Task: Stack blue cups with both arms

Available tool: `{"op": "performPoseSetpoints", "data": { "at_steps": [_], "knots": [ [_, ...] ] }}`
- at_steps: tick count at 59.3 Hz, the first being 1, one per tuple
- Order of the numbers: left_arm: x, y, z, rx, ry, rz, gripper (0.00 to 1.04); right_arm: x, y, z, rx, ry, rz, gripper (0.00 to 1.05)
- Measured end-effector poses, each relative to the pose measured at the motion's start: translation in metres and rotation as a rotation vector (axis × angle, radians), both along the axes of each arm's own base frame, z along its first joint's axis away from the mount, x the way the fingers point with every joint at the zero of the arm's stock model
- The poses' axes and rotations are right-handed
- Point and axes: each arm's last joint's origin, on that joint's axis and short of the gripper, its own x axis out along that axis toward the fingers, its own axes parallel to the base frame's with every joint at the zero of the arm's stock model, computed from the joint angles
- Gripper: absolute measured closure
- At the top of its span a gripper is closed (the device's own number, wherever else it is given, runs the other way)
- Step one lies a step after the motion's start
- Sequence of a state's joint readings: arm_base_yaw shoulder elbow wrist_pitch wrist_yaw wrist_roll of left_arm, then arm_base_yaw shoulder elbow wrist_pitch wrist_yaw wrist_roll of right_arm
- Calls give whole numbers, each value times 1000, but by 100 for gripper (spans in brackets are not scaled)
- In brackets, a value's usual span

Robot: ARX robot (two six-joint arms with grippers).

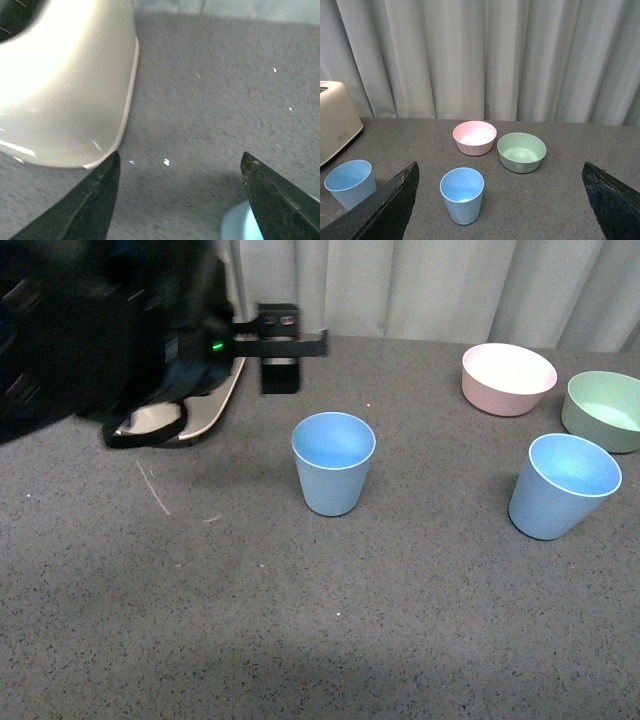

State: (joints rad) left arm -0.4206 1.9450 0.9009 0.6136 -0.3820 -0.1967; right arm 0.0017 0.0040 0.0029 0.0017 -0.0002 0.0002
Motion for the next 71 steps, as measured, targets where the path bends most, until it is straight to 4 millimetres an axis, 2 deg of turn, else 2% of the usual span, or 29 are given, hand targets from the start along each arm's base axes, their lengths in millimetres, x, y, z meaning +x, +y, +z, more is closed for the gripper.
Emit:
{"op": "performPoseSetpoints", "data": {
  "at_steps": [5,12,23,33,47,71],
  "knots": [
    [-24,28,15,-20,-258,-4,51,0,0,0,0,0,0,10],
    [-53,58,44,-29,-431,6,71,0,0,0,0,0,2,10],
    [-95,89,31,6,-379,-4,101,0,0,0,0,0,2,10],
    [-125,106,35,13,-395,-10,101,0,0,0,0,0,1,10],
    [-155,123,33,18,-381,-1,101,0,0,0,0,0,2,10],
    [-191,144,34,19,-383,4,101,0,0,0,0,0,2,10]
  ]
}}
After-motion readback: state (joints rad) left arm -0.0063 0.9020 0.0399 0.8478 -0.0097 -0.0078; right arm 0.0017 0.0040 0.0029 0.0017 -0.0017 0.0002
